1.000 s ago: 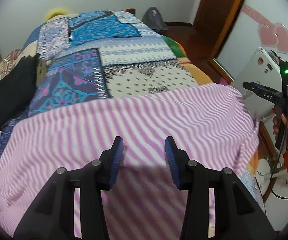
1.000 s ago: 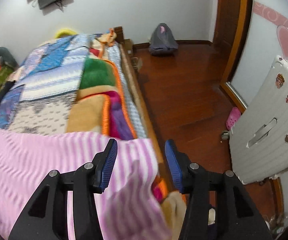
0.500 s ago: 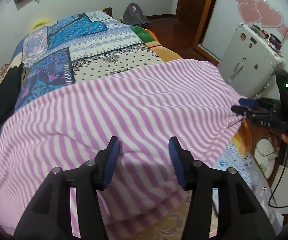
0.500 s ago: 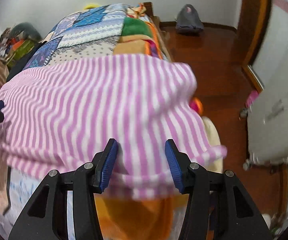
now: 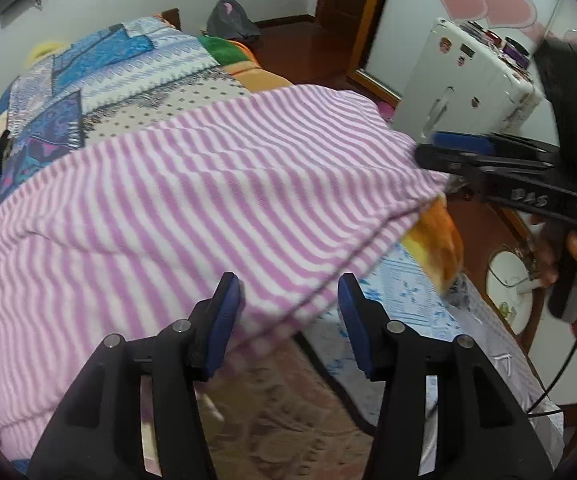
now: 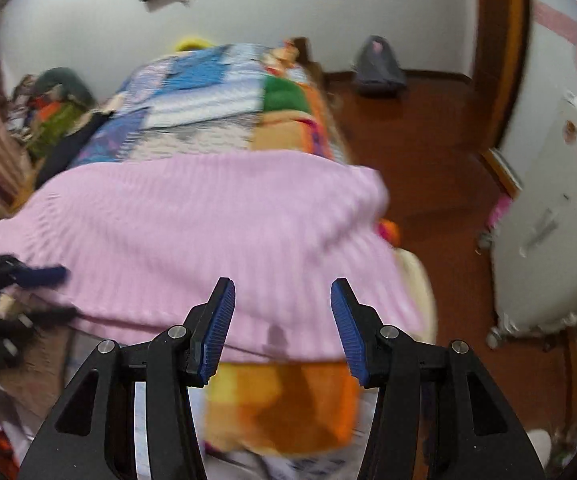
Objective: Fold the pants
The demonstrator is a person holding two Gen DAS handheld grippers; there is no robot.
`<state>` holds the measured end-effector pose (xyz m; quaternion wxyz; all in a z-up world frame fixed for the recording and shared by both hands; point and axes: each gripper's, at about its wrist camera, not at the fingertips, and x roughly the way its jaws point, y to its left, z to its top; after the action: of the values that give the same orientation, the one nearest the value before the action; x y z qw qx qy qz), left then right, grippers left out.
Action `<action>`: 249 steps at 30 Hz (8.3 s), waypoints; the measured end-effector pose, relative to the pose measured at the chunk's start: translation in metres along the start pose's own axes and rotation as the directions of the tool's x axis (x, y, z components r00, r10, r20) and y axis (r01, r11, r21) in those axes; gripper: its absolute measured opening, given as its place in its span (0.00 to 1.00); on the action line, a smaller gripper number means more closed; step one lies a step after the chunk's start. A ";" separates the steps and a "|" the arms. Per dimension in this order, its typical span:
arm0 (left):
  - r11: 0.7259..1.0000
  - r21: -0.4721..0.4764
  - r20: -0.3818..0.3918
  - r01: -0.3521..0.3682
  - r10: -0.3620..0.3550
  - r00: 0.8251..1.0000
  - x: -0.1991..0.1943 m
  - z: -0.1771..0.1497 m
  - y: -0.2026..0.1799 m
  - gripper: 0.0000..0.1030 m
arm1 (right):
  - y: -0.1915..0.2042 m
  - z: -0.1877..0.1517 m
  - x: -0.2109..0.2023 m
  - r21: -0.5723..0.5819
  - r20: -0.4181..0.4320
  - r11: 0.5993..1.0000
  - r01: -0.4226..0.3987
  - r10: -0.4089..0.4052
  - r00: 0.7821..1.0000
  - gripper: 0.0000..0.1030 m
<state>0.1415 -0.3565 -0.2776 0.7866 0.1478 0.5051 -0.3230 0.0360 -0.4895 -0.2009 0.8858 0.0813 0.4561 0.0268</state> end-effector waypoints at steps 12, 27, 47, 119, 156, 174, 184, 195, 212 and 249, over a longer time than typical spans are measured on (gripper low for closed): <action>0.997 -0.060 0.093 -0.045 0.050 0.994 -0.049 0.007 0.040 0.49 | 0.033 -0.043 0.034 -0.048 -0.152 0.996 -0.074 0.066 0.986 0.45; 0.879 -0.365 0.160 -0.308 0.385 0.909 -0.158 -0.039 0.233 0.49 | 0.085 0.034 -0.003 -0.153 0.018 0.985 -0.080 0.084 0.996 0.45; 0.617 -0.627 -0.109 -0.475 0.535 0.838 -0.225 -0.246 0.452 0.64 | 0.269 0.055 0.064 -0.354 -0.068 0.909 -0.222 0.212 0.975 0.45; 0.764 -0.480 -0.032 -0.431 0.476 0.879 -0.207 -0.319 0.428 0.27 | 0.342 0.009 0.072 -0.444 -0.195 0.856 -0.265 0.196 0.961 0.48; 0.667 -0.656 0.002 -0.353 0.470 0.883 -0.218 -0.235 0.510 0.57 | 0.373 0.136 0.138 -0.503 -0.162 0.804 -0.317 0.272 0.948 0.56; 0.680 -0.688 -0.039 -0.252 0.313 0.949 -0.165 -0.240 0.551 0.52 | 0.437 0.141 0.256 -0.593 -0.425 0.671 -0.444 0.208 0.881 0.22; 0.702 -0.574 -0.020 -0.421 0.502 0.865 -0.185 -0.217 0.518 0.33 | 0.445 0.132 0.223 -0.737 -0.240 0.607 -0.297 0.176 0.955 0.09; 0.644 -0.655 -0.048 -0.395 0.487 0.872 -0.196 -0.236 0.525 0.52 | 0.430 0.167 0.236 -0.618 -0.263 0.735 -0.278 0.141 0.955 0.06; 0.653 -0.696 0.014 -0.299 0.429 0.903 -0.240 -0.309 0.443 0.69 | 0.378 0.109 0.085 -0.520 -0.157 0.790 -0.325 0.286 0.945 0.43; 0.750 -0.601 0.105 -0.276 0.417 0.903 -0.234 -0.269 0.415 0.32 | 0.348 0.041 0.071 -0.427 -0.182 0.849 -0.309 0.255 0.950 0.43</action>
<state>0.1610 0.1884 -0.2277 0.8939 -0.0425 0.4459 -0.0184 0.1199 -0.1433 -0.1757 0.8381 -0.0618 0.4720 0.2663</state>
